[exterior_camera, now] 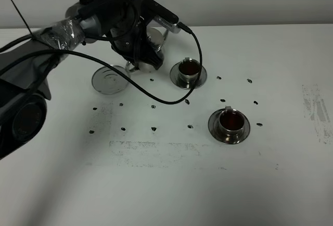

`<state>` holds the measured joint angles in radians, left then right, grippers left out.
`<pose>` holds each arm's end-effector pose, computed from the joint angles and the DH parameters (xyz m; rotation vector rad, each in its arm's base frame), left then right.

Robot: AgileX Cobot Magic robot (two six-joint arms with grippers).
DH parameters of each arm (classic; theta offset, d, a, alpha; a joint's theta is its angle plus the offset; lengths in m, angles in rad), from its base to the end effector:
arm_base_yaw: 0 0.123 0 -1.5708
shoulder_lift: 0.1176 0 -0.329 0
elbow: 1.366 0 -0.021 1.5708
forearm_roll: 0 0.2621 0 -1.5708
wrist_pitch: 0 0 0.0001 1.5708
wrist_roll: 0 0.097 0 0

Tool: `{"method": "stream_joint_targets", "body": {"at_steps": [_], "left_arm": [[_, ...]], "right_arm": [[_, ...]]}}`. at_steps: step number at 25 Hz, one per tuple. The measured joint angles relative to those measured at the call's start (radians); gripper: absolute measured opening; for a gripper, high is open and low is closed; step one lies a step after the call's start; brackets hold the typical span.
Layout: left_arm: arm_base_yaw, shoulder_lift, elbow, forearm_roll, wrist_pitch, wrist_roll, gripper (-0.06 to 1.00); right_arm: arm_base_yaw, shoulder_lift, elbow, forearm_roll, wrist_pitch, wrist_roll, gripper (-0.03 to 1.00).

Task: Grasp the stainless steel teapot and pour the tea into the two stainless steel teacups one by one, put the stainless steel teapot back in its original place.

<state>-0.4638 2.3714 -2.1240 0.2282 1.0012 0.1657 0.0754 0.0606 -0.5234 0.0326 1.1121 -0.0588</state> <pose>0.5112 -0.2350 0.2148 0.9420 2.5294 0.2084 -0.0295 0.0006 0.2845 -0.1448 2.1279 0.0494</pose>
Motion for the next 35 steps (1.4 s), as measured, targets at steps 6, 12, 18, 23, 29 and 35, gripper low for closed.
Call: {"method": "stream_joint_targets", "body": {"at_steps": [6,12,18,23,29,35], "left_arm": [[0.025,-0.100,-0.004,-0.001,0.075,-0.061,0.18],[0.057,-0.148,0.046,-0.008,0.127,-0.086,0.18],[0.068,-0.242,0.240,-0.014,0.017,-0.141,0.18],[0.081,-0.291,0.398,-0.017,-0.074,-0.201,0.18],[0.094,-0.324,0.517,-0.024,-0.164,-0.240,0.18],[0.118,-0.329,0.584,-0.054,-0.248,-0.252,0.18]], "right_arm": [[0.000,0.000,0.000,0.000,0.000,0.000,0.59],[0.000,0.000,0.000,0.000,0.000,0.000,0.59],[0.000,0.000,0.000,0.000,0.000,0.000,0.59],[0.000,0.000,0.000,0.000,0.000,0.000,0.59],[0.000,0.000,0.000,0.000,0.000,0.000,0.59],[0.000,0.000,0.000,0.000,0.000,0.001,0.59]]}}
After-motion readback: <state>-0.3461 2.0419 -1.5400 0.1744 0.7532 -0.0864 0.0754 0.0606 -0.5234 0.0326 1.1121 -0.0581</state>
